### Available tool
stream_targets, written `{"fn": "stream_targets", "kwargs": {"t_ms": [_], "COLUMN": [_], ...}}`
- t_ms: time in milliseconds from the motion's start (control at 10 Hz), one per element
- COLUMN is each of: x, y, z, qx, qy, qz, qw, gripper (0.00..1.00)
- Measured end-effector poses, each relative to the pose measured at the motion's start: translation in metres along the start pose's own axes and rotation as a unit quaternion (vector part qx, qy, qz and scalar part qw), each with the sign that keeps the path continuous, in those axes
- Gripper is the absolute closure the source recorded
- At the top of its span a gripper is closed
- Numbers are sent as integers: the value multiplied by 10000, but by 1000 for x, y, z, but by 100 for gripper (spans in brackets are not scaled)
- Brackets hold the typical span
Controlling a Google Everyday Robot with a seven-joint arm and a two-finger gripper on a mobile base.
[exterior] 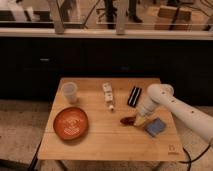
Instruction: Drag the pepper across the table
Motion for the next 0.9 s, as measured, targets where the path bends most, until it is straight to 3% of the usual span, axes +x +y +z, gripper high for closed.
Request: {"fn": "stream_targets", "kwargs": {"t_ms": [900], "x": [32], "y": [-42], "z": [-9], "qx": [200], "qy": [-58], "qz": [-128], "qw": [9997], "gripper": [100]}}
